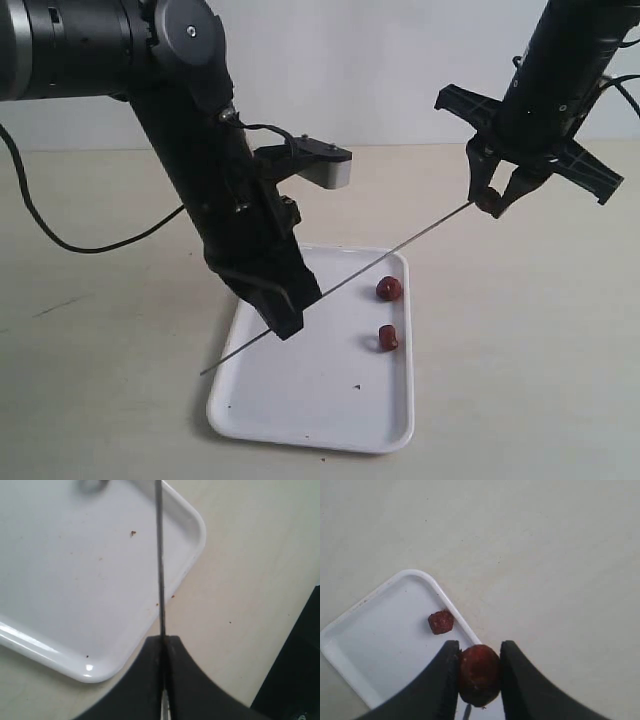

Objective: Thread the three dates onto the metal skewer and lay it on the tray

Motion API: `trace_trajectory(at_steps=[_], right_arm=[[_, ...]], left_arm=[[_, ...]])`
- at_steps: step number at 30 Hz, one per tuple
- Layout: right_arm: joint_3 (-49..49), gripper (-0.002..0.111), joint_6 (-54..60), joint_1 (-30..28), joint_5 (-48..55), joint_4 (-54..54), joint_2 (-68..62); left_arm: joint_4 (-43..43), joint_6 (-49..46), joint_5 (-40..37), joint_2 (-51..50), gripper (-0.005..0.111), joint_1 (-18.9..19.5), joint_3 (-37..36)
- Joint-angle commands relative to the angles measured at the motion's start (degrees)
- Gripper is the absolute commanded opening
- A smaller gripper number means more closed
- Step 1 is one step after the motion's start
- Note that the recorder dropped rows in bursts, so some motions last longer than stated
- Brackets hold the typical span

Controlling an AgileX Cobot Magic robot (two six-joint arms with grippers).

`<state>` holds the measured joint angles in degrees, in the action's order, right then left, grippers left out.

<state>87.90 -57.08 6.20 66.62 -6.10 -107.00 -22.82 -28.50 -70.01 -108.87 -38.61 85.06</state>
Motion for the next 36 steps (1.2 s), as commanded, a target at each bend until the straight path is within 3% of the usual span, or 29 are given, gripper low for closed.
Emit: trace_trajectory(at_steps=[1, 36], right_arm=[[0.33, 0.027, 0.47, -0.21, 0.09, 0.59, -0.11], [0.46, 0.027, 1.60, -2.20, 0.40, -4.49, -0.11]], left_arm=[[0.05, -1.05, 0.05, 0.22, 0.000, -0.29, 0.44], [2.53, -1.40, 0.05, 0.22, 0.000, -0.29, 0.44]])
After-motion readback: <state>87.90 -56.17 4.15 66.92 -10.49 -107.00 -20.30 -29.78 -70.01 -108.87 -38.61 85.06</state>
